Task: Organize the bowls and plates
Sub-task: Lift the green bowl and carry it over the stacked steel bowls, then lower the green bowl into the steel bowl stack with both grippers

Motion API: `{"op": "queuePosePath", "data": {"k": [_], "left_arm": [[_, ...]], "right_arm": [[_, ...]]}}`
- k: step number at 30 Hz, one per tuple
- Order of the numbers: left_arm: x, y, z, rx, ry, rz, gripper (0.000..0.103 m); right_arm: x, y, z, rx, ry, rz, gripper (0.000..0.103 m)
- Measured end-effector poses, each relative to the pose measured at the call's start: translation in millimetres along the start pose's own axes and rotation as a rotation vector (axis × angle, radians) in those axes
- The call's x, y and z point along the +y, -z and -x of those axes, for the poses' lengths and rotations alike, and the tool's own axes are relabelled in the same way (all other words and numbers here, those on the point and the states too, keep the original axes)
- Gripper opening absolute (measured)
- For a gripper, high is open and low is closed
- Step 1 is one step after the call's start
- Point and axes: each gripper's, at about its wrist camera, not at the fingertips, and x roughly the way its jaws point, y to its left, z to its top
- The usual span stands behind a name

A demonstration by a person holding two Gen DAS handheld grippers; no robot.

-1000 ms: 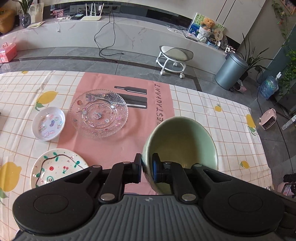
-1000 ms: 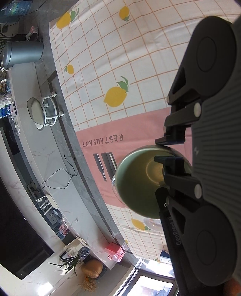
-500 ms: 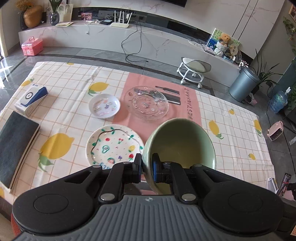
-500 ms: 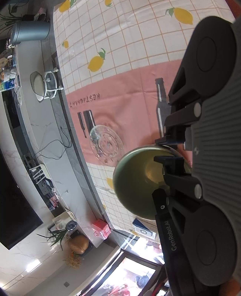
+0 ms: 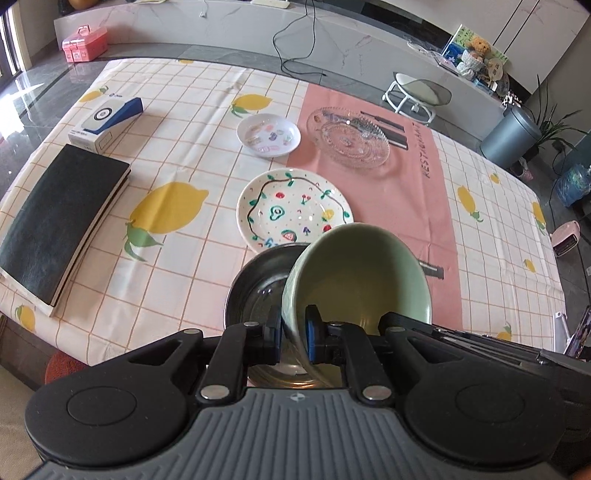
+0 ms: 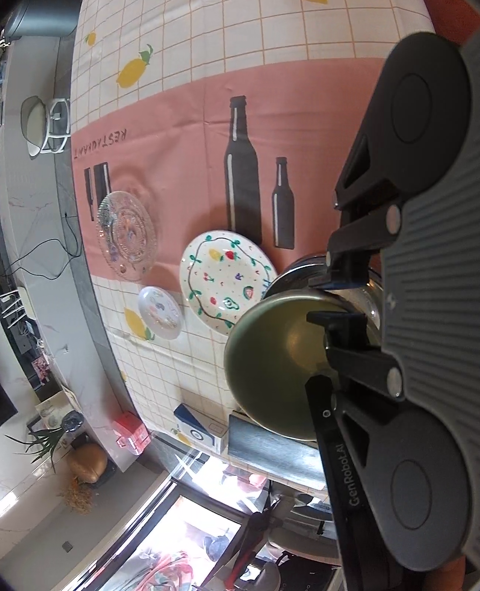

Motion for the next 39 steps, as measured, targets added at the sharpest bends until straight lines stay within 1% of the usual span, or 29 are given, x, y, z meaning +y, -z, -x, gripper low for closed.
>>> {"op": "queuePosePath", "data": {"k": [2, 8, 11, 16, 18, 24, 29, 33, 36, 39], "left_arm": [[3.5, 3.5, -6.7, 0.030, -0.004, -0.006, 0.014], [10.3, 8.1, -16.3, 0.084, -0.016, -0.030, 0.016], [10.2, 7.5, -20.2, 0.112, -0.028, -0.055, 0.018], [11.0, 4.9, -31.0, 0.159, -0.039, -0.073, 0.019], [10.9, 4.0, -32.5, 0.166, -0.038, -0.075, 0.020], [9.7, -2.4, -30.3, 0.188, -0.037, -0.083, 0.022], [9.4, -7.7, -20.8, 0.184, -0.030, -0.095, 0.022], [11.9, -10.9, -14.1, 0.171, -0.018, -0.089, 0.023], [11.8, -15.3, -0.7, 0.113, -0.007, -0.101, 0.025], [10.0, -19.9, 10.9, 0.058, -0.004, -0.120, 0.031]], "right_arm": [[-1.2, 0.7, -5.3, 0.025, 0.006, 0.003, 0.009], [3.2, -1.4, -23.0, 0.081, 0.026, 0.043, 0.008], [1.6, -3.4, -34.5, 0.118, 0.024, 0.041, 0.007], [-1.0, -7.9, -47.9, 0.148, 0.023, 0.041, 0.005], [-1.5, -9.2, -53.6, 0.163, 0.027, 0.049, 0.005], [2.4, -12.8, -59.2, 0.166, 0.038, 0.086, 0.004], [5.8, -14.6, -62.2, 0.158, 0.070, 0.111, 0.005], [7.5, -15.7, -64.5, 0.158, 0.077, 0.122, 0.005], [10.4, -15.6, -65.5, 0.154, 0.078, 0.139, 0.006], [15.4, -15.5, -66.2, 0.147, 0.093, 0.168, 0.006]]}}
